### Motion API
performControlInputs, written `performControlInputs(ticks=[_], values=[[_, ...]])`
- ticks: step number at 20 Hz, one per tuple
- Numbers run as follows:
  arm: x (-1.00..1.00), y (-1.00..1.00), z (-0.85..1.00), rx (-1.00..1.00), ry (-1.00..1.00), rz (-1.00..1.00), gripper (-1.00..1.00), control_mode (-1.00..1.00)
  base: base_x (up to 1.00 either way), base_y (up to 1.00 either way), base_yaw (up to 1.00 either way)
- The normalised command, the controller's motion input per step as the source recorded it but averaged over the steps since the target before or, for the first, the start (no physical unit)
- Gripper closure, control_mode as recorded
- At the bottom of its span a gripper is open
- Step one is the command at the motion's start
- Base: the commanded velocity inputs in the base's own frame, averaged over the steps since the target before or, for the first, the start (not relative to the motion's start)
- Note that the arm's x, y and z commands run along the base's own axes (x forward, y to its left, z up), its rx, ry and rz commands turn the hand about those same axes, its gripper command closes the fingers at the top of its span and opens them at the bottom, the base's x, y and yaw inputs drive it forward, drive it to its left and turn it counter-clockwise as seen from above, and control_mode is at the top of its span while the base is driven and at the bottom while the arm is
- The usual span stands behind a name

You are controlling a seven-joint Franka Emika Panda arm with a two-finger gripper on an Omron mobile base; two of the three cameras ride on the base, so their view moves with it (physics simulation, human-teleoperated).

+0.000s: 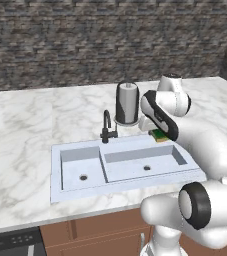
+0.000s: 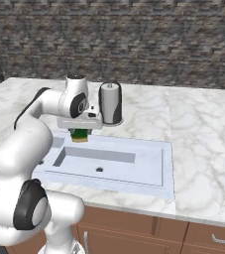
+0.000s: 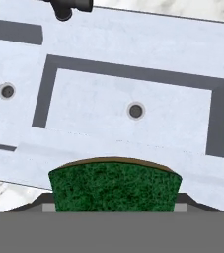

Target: Pick up the bar soap and sponge from the sink, and place them back in the cabinet, and close the cabinet doors.

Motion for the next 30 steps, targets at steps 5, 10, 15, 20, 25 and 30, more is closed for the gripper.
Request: performControlInputs(ticks=[5, 10, 15, 20, 25, 30], values=[[-0.32, -0.08, 0.40, 0.00, 0.00, -0.02, 1.00, -1.00, 0.00, 0.00, 0.00], [-0.27, 0.00, 0.47, 0.00, 0.00, -0.08, 1.00, -1.00, 0.00, 0.00, 0.00], [-0.34, -0.02, 0.38, 0.00, 0.00, -0.09, 1.00, -1.00, 0.00, 0.00, 0.00], [-0.37, -0.13, 0.28, 0.00, 0.00, -0.04, 1.00, -1.00, 0.00, 0.00, 0.00], [-0.38, -0.05, 0.26, 0.00, 0.00, -0.05, 1.00, -1.00, 0.00, 0.00, 0.00], [-0.39, -0.02, 0.18, 0.00, 0.00, -0.03, 1.00, -1.00, 0.00, 0.00, 0.00]])
